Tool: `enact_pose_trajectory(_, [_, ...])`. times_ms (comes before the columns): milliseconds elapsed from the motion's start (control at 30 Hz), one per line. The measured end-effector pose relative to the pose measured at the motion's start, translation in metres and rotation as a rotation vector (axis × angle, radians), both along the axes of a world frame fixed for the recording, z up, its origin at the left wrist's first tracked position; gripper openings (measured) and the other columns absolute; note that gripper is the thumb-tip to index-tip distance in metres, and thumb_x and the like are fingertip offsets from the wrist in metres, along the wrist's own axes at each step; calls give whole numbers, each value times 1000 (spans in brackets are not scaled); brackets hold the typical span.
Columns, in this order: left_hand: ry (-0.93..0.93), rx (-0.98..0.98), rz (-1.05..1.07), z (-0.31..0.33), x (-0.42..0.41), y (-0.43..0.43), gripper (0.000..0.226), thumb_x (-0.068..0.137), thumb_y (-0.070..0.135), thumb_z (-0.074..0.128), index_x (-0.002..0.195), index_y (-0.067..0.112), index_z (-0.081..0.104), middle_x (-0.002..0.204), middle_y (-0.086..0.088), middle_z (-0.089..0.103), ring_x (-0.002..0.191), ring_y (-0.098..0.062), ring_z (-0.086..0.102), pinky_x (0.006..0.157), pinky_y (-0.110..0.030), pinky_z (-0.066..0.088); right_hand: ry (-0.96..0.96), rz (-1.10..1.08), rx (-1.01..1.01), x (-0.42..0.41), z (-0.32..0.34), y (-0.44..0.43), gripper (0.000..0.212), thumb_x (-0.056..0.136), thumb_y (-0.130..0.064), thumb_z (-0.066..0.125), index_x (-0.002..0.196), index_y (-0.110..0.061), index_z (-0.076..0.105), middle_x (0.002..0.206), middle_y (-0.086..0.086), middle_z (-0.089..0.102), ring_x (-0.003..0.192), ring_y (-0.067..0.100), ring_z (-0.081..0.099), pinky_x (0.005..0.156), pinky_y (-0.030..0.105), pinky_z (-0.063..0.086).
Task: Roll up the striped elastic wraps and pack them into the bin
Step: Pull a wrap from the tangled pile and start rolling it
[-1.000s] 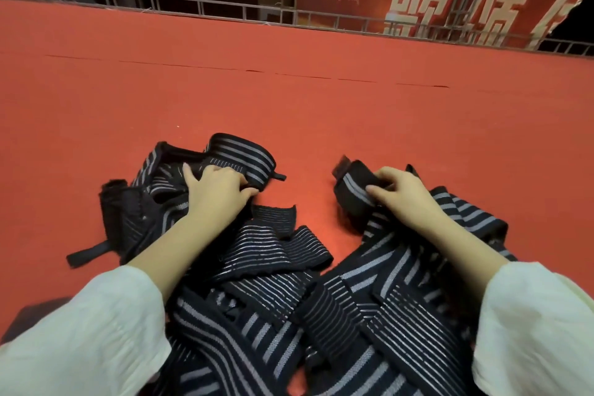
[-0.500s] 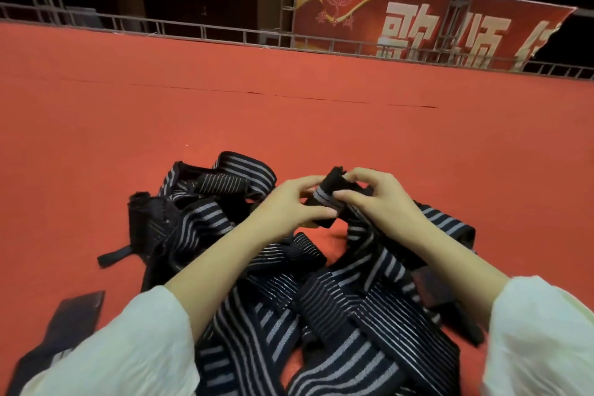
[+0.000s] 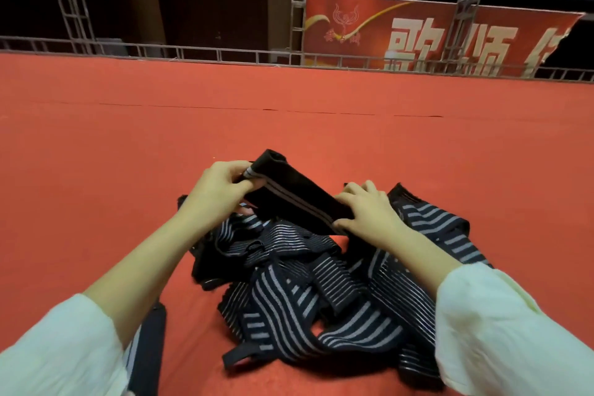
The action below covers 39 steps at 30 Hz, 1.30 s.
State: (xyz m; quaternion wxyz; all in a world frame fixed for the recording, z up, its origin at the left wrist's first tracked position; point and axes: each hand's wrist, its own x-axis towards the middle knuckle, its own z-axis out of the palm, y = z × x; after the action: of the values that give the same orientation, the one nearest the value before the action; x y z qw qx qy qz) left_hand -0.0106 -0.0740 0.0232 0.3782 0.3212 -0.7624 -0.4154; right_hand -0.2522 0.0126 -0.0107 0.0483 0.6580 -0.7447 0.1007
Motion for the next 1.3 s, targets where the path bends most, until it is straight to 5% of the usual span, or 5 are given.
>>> enact_pose_trajectory(300, [54,81,99,-21,14,-8,17,92,8,62,84,21,70,85,-5,70,77,-18,70,61,-27,59,440,28,171,14,10,-2,52,86,-42,64,129,-18,48,129,-2,49,125,27,35,94,39,36])
enact_pose_trajectory(567, [-140,-308,94,-29,-44,25,44,84,-4,56,118,21,69,107,5,70,97,-9,61,86,-15,42,-327,52,-128,8,25,12,22,76,-32,76,85,-16,64,83,3,68,81,22,63,64,32,42])
enact_pose_trajectory(700, [-119,-145,-209,-37,-65,39,58,90,36,62,144,32,41,140,16,50,127,2,44,103,-15,31,-727,149,-112,12,35,22,19,77,-16,78,94,-15,69,81,-2,71,67,16,67,64,26,54])
enact_pose_trajectory(867, [141,34,-150,-45,-82,47,38,84,32,71,120,28,61,108,12,68,104,0,61,92,-23,46,-779,162,16,2,29,36,47,82,-6,72,126,-14,59,108,3,68,91,8,64,76,17,51])
enact_pose_trajectory(1300, [234,30,65,-55,-113,53,6,88,26,66,90,20,64,81,3,69,84,-14,66,80,-34,56,-1018,13,-195,-4,13,47,19,86,-2,67,105,-1,68,92,9,69,68,8,64,57,20,55])
